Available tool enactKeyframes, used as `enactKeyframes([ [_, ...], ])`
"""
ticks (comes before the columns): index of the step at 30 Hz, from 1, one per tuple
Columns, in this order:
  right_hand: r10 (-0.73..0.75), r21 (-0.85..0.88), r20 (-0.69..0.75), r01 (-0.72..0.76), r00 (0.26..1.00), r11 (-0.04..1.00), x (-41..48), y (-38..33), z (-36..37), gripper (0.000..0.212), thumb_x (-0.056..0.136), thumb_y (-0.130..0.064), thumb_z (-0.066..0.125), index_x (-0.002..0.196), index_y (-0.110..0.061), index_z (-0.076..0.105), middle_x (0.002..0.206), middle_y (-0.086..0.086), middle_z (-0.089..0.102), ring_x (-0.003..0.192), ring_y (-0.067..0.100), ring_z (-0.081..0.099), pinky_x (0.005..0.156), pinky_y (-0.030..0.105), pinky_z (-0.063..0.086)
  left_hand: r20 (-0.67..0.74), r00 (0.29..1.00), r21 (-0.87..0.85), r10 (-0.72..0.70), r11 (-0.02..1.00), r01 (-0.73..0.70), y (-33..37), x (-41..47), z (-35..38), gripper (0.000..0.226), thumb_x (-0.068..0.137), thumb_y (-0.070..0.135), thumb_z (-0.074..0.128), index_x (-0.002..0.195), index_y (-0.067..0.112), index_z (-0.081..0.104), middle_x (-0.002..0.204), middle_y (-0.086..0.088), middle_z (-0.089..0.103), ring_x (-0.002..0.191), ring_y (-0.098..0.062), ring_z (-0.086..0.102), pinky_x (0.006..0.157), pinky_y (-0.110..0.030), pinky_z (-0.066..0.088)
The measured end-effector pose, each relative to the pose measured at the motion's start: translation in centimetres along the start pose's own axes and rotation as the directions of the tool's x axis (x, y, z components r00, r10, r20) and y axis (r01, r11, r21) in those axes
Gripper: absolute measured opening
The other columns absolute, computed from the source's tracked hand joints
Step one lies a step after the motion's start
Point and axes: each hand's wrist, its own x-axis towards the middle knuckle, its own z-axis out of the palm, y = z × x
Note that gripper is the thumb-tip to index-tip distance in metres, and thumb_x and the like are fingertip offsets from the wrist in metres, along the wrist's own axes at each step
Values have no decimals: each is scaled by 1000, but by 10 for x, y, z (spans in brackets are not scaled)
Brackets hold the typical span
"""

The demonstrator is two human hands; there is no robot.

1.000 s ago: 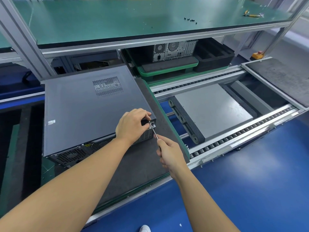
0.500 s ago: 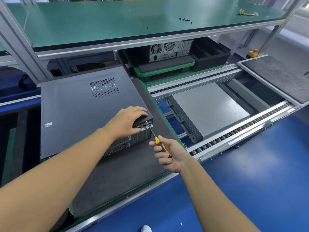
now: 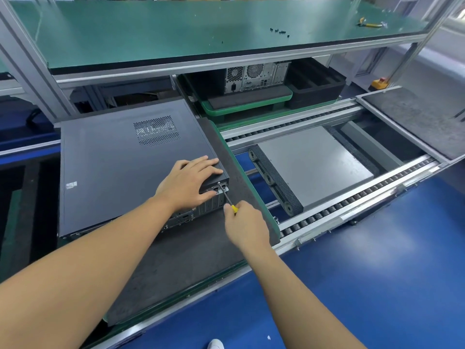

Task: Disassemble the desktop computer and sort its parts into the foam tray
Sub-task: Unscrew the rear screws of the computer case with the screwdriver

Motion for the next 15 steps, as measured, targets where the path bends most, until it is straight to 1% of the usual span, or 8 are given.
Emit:
enactKeyframes([
  [1,69,113,70,-77,995,991,2,-3,-3,47,100,-45,36,110,-7,60,103,11,67,88,29,61,70,34,42,-3,1000,-24,-8,1000,8,-1,0,-1,52,88,57,56,137,45,42,158,22,28,148,-3,20,111,-35,22],
  [3,195,361,288,-295,938,885,3,-3,-12,43,98,-38,34,108,-5,60,88,12,70,65,22,54,57,28,40,-9,1000,-63,-19,998,18,-3,-1,-1,49,89,54,58,135,45,44,157,23,29,147,-1,20,110,-34,22],
  [4,209,419,372,-364,905,832,3,1,-16,40,98,-34,35,105,-4,61,81,12,70,57,18,48,52,25,37,-14,1000,-68,-18,998,17,-3,-1,-1,49,89,54,58,135,45,45,156,23,30,147,-1,20,110,-34,22],
  [6,154,461,449,-375,880,804,3,9,-22,41,103,-33,37,93,-3,63,80,12,69,54,14,50,51,26,35,-24,1000,-68,-16,998,15,-3,0,0,48,89,52,59,135,44,46,156,23,31,147,-2,21,110,-34,23],
  [8,87,423,411,-274,907,864,3,13,-23,40,104,-37,41,83,-10,61,86,8,66,66,12,57,55,27,37,-27,999,-70,-17,997,15,-3,0,-1,48,89,52,59,135,44,46,156,22,32,147,-2,22,110,-34,23],
  [10,40,344,335,-162,941,925,2,13,-20,36,103,-39,44,83,-13,58,87,5,64,73,16,54,58,28,42,-34,999,-69,-16,998,14,-2,-1,0,48,89,51,60,135,43,47,156,21,33,147,-3,23,110,-34,23],
  [13,34,451,356,-204,934,869,-3,12,-7,23,102,-35,46,87,-17,48,81,6,62,59,17,55,51,29,50,-40,999,-63,-12,998,9,-1,-1,-1,48,89,50,60,135,42,48,155,20,34,147,-4,24,109,-35,24],
  [15,34,383,252,-132,967,914,-5,15,-1,26,100,-36,49,81,-21,40,78,4,58,56,17,51,48,27,45,-46,999,-62,-13,998,10,-2,-1,-1,48,89,50,61,135,41,48,155,20,34,147,-4,24,109,-34,24],
])
